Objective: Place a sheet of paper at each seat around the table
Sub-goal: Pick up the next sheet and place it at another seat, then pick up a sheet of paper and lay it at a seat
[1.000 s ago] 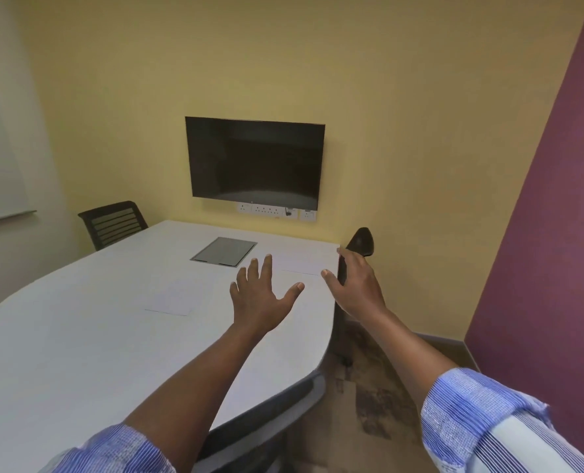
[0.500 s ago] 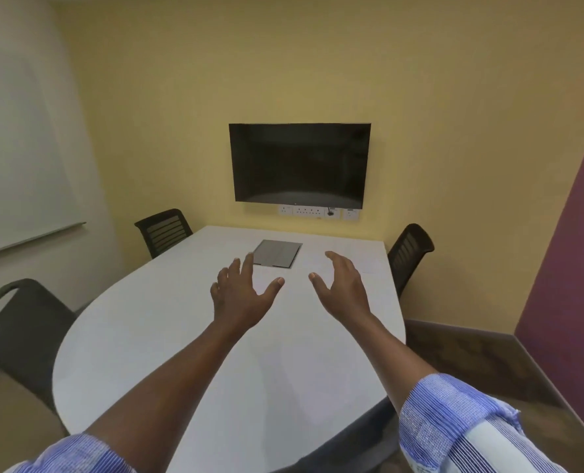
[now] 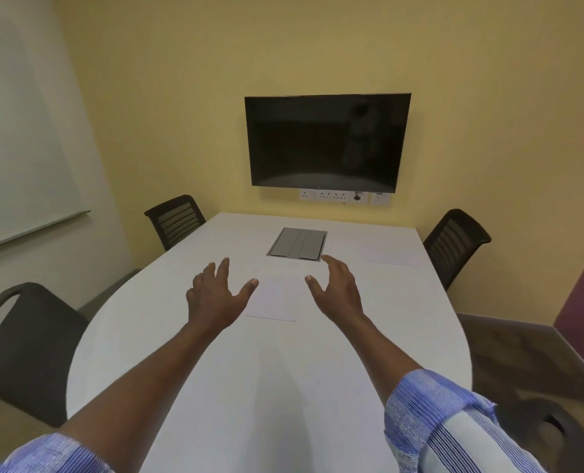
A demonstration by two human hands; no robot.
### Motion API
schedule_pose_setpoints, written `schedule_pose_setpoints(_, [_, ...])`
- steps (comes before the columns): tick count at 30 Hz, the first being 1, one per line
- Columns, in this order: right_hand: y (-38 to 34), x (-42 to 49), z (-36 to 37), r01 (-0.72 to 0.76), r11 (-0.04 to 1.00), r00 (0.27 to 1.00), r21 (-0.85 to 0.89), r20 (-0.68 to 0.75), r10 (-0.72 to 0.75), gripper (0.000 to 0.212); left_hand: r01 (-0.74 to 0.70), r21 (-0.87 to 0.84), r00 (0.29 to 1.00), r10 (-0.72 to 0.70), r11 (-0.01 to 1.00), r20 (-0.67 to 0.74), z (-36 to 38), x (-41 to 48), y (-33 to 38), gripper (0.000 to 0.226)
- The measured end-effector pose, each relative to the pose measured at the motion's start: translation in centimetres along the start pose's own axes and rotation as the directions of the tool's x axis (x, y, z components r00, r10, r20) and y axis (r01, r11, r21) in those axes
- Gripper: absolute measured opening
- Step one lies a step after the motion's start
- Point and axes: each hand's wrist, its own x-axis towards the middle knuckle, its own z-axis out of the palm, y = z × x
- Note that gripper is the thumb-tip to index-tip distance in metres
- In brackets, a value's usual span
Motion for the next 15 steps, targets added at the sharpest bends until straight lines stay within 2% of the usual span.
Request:
schedule_pose_setpoints(6, [1.5,4.5,5.9,-0.071,0.997,0.997,-0.025,0.038,0.072,0.062,0.019,0.048,0.997,-0.022,0.999,0.074,3.5,6.1,-3.6,0.088])
schedule_pose_setpoints(15, [3.2,9.7,13.0,-0.156,0.983,0.987,-0.101,0.031,0.16,0.063,-0.031,-0.01,0.978,0.032,0.999,0.207,9.5,14.8,-6.3,0.087])
